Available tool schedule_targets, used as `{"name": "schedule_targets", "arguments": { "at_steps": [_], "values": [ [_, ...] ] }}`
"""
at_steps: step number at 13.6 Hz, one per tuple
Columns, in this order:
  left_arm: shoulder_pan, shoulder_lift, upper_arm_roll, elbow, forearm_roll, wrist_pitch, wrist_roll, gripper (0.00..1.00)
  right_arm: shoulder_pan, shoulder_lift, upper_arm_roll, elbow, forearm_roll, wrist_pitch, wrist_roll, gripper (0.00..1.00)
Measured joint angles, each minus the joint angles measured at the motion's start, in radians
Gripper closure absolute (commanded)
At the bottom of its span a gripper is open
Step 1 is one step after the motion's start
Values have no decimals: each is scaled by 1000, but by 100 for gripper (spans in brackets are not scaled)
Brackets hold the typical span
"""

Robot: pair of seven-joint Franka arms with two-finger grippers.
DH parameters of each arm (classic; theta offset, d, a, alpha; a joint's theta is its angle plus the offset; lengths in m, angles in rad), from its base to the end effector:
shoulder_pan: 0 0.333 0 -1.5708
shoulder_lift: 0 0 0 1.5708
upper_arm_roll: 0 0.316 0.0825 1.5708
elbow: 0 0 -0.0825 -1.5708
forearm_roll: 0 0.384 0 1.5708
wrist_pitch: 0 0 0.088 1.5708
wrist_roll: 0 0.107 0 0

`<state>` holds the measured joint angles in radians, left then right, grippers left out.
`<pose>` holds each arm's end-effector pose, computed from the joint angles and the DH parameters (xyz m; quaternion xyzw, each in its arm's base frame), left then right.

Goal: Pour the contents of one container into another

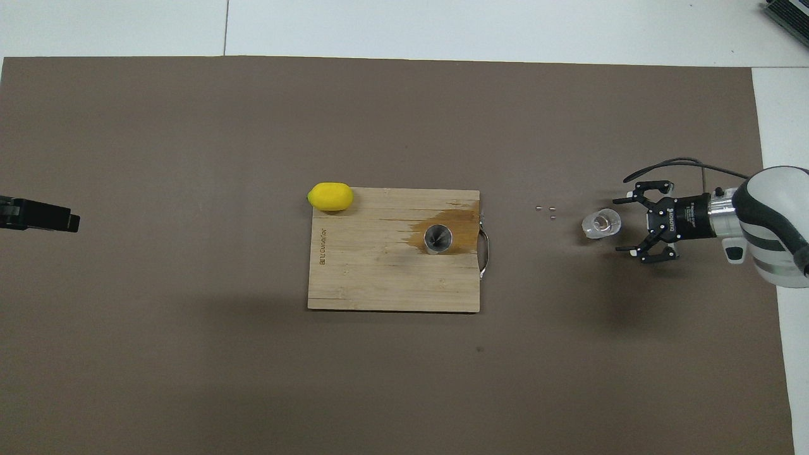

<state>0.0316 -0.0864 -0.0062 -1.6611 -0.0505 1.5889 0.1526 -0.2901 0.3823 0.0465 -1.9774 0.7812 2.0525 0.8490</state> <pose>0.5287 0.0080 0.6303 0.9977 -0.0632 0.0093 0.0242 0.5780 -0.1052 0.2644 -0.6607 0.6664 0.2300 0.2578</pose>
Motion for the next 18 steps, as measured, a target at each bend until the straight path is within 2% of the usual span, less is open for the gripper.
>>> {"name": "schedule_targets", "arguments": {
  "at_steps": [3, 5, 8, 11, 12, 13, 14, 18],
  "values": [
    [-7, 28, -11, 62, 0, -52, -34, 0, 11, 4, 0, -4, 6, 7, 0, 0],
    [12, 31, -37, 28, 0, -24, -50, 0, 11, 7, 0, -6, 7, 7, 0, 0],
    [25, 31, -93, -7, 38, 3, -52, 0, 12, 7, 1, -16, 26, 7, -1, 9],
    [3, 27, -89, -6, 48, 2, -56, 0, 24, 7, 2, -23, 30, 7, -1, 29],
    [-13, 27, -66, -6, 48, 2, -56, 0, 25, 7, 2, -24, 30, 7, -1, 60],
    [-18, 27, -47, -6, 48, 2, -57, 0, 25, 7, 2, -24, 30, 7, -1, 97],
    [-15, 27, -34, -7, 48, 2, -57, 0, 25, 7, 2, -24, 31, 7, -1, 100],
    [-9, 27, -40, -7, 48, 2, -57, 0, 22, 7, -1, -18, 32, 7, 1, 100]
  ]
}}
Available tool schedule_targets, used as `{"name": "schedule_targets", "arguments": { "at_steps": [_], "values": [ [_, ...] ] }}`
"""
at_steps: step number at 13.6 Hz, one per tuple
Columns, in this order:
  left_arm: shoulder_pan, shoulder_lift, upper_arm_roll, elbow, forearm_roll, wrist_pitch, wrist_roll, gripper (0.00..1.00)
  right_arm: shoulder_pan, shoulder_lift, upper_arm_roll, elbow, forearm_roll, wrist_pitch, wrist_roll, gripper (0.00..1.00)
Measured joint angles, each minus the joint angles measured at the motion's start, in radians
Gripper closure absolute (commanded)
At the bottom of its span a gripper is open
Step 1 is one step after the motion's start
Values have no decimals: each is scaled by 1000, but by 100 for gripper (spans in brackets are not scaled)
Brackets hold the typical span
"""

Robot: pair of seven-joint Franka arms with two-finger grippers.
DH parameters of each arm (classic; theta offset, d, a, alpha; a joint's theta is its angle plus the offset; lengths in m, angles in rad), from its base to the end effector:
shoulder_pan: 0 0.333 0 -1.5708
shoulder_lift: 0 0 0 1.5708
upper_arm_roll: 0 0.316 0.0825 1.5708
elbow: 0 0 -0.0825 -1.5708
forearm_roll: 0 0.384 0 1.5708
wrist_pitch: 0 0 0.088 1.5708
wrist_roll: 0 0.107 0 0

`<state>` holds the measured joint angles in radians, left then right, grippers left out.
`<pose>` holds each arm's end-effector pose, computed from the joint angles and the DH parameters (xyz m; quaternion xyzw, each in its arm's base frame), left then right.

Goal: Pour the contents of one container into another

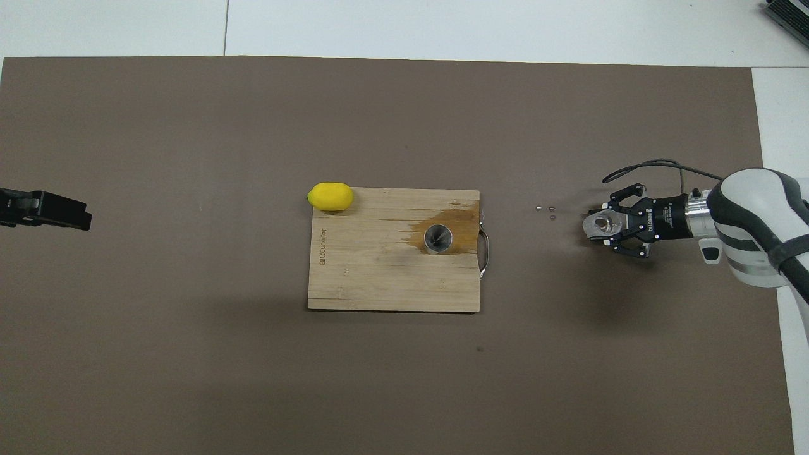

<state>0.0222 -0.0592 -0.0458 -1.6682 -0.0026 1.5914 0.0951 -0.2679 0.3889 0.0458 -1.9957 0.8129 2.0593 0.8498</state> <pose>0.5365 -0.0136 0.6125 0.9982 -0.0592 -0.0088 0.0003 0.5754 -0.0910 0.2544 -0.6541 0.6674 0.2424 0.2605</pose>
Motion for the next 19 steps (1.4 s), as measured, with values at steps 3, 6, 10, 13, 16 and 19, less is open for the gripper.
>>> {"name": "schedule_targets", "arguments": {
  "at_steps": [3, 6, 10, 13, 16, 19],
  "values": [
    [5, 0, -36, 1, -28, 2, -43, 0, 1, -15, -1, 9, 1, 1, 20, 100],
    [11, 5, -46, 37, -60, -48, -58, 0, 26, -62, 1, 11, 1, 1, 72, 100],
    [11, 9, -49, 62, -60, -69, -58, 0, 130, -117, 2, 11, 0, 30, 210, 100],
    [12, 10, -50, 56, -52, -78, -58, 0, 235, -151, 3, 11, -50, 93, 350, 100],
    [12, 8, -56, 58, -34, -83, -58, 0, 329, -178, 3, 14, -122, 129, 473, 100],
    [13, 5, -65, 58, -30, -84, -58, 0, 393, -198, 3, 29, -197, 133, 563, 100]
  ]
}}
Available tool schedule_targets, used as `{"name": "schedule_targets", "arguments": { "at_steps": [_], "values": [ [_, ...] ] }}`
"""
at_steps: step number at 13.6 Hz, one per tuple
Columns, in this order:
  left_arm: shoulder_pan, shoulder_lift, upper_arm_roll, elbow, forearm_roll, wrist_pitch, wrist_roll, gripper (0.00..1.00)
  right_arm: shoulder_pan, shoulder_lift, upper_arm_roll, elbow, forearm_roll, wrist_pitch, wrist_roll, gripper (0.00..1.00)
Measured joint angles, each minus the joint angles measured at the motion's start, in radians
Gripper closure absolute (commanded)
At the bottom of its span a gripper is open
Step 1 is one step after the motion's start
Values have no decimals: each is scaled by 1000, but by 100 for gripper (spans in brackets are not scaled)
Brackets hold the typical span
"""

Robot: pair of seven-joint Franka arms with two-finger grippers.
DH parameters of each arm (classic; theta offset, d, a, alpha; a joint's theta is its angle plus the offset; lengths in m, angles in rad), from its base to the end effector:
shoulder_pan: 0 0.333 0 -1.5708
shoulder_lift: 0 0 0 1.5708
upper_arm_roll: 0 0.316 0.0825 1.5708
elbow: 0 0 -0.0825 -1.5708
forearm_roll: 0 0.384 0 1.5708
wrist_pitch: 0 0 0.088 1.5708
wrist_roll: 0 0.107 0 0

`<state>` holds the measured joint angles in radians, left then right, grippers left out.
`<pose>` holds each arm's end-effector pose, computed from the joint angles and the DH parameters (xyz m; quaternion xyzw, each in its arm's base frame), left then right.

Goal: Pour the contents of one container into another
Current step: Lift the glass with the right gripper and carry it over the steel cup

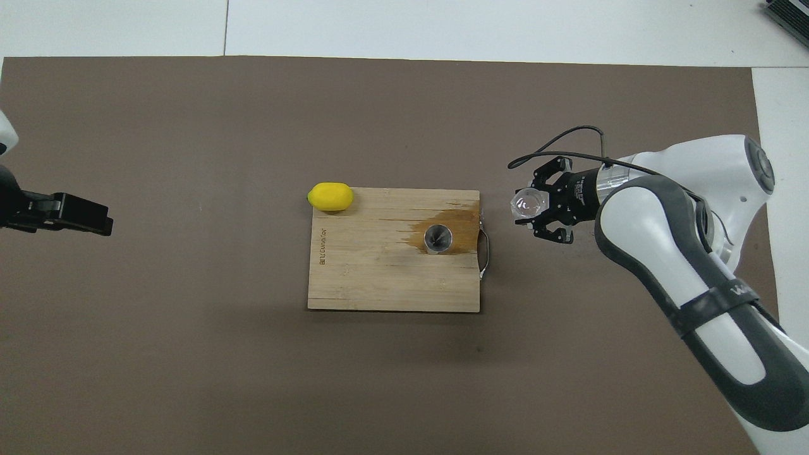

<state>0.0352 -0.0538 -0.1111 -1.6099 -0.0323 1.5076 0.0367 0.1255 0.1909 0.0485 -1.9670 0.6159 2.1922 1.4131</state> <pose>0.5290 -0.0456 0.6298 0.9980 -0.0567 -0.0247 0.0127 0.5891 0.1235 0.3854 -0.6745 0.6931 0.1699 0.1893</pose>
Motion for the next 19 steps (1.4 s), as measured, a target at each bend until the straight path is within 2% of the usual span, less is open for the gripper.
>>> {"name": "schedule_targets", "arguments": {
  "at_steps": [8, 19],
  "values": [
    [2, 0, -4, 0, 0, 0, -1, 0, 142, -12, 2, 59, -284, 28, 299, 100],
    [8, 0, -4, 0, 0, 0, -1, 0, 297, -12, 4, 76, -630, 28, 463, 100]
  ]
}}
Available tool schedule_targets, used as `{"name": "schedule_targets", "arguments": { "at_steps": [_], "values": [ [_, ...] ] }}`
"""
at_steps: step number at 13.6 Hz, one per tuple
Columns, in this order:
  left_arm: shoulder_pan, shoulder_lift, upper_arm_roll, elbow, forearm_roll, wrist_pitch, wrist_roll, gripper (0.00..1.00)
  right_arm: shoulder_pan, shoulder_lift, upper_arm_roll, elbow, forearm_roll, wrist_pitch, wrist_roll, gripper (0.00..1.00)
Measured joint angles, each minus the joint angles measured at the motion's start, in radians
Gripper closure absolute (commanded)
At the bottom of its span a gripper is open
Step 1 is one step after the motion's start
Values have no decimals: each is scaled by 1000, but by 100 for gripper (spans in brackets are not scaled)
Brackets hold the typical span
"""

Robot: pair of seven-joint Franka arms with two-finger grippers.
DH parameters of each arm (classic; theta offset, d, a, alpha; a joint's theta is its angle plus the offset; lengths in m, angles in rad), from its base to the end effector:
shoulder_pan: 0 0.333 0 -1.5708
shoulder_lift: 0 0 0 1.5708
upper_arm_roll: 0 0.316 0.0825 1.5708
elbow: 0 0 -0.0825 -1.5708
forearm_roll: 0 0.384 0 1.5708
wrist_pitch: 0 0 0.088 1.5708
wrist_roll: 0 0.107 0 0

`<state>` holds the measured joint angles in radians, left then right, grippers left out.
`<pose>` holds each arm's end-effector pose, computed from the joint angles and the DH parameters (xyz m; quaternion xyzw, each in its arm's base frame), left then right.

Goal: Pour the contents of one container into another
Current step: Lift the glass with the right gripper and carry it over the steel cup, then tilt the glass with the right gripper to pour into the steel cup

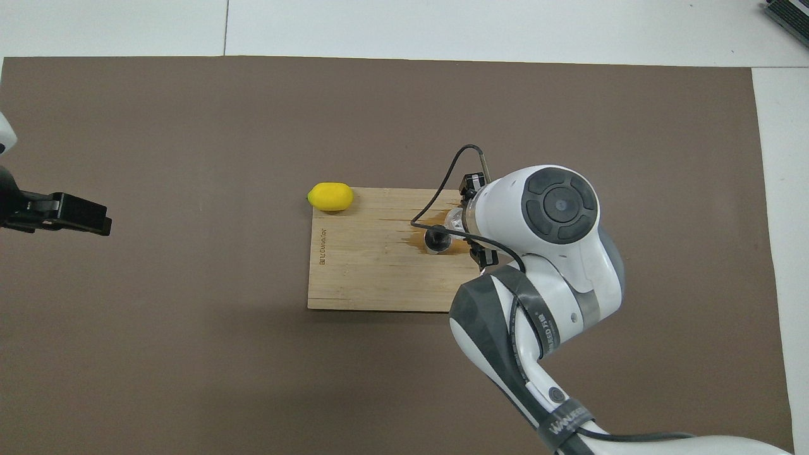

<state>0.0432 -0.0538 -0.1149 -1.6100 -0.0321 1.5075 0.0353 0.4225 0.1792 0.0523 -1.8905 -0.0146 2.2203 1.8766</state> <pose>0.5292 -0.0434 0.6298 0.9982 -0.0539 -0.0248 0.0125 0.5498 0.2805 0.4255 -0.7641 0.6406 -0.0304 0.0690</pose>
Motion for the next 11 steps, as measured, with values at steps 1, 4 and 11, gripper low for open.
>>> {"name": "schedule_targets", "arguments": {
  "at_steps": [1, 4, 11],
  "values": [
    [0, 0, 0, 0, 0, 0, 0, 0, 8, 0, 0, 3, -26, 0, 0, 100],
    [0, 0, 0, 0, 0, 0, 0, 0, 36, 0, 0, 8, -116, -13, 0, 100],
    [0, 0, 0, 0, 0, 0, 0, 0, 76, -7, 1, 13, -300, -57, 0, 100]
  ]
}}
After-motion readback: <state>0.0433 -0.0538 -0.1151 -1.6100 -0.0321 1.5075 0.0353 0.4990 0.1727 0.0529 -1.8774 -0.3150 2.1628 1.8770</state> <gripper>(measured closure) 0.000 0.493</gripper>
